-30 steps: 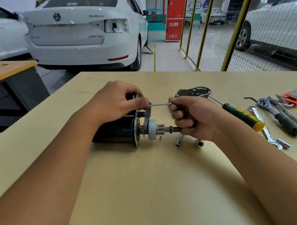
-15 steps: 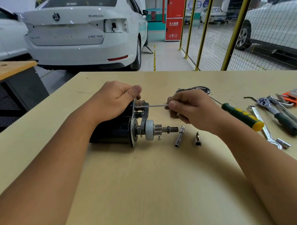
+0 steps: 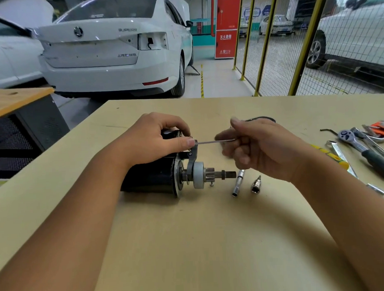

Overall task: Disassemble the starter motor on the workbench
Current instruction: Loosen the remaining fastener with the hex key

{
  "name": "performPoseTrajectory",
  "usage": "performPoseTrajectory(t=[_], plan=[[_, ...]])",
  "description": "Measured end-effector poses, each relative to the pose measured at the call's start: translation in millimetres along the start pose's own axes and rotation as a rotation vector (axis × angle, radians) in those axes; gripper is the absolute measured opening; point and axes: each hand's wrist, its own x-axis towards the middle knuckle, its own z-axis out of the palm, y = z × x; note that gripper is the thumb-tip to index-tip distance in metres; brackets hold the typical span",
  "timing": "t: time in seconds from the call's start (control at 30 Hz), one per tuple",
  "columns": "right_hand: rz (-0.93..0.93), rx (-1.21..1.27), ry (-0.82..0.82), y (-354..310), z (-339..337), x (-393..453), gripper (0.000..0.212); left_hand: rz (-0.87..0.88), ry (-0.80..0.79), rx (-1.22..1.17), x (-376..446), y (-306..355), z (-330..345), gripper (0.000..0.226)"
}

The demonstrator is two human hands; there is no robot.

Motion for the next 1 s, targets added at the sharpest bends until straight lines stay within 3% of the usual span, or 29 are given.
performPoseTrajectory(t=[0.17, 0.33, 0.47, 0.63, 0.77, 0.87, 0.93, 1.0], plan=[[0.105, 0.136, -0.090, -3, -5, -1, 0.039, 0.005, 0.009, 0.006, 1, -1, -1, 0.021], [0.285, 0.050, -0.109, -6, -9, -4, 0.046, 0.012, 0.013, 0.002, 0, -3, -1, 0.020], [0.315, 0.104, -0.174, -6, -12, -4, 0.037, 0.007, 0.010, -0.003, 1, -2, 0, 0.021], [0.198, -0.001, -0.215, -1, -18, -2, 0.023, 0.002, 0.009, -0.013, 1, -1, -1, 0.020], [-0.143, -0.487, -0.075, 6, -19, 0, 0.012, -0.003, 0.010, -0.020, 0, 0, -2, 0.021], [-0.370, -0.718, 0.015, 6, -17, 2, 0.018, -0.003, 0.012, -0.026, 0, 0, -2, 0.021], [-0.353, -0.728, 0.051, 4, -17, 3, 0.016, -0.003, 0.012, -0.027, 0, 0, -2, 0.021], [-0.218, -0.580, 0.060, 3, -14, 2, 0.010, -0.009, 0.016, -0.028, 0, 0, -1, 0.021]])
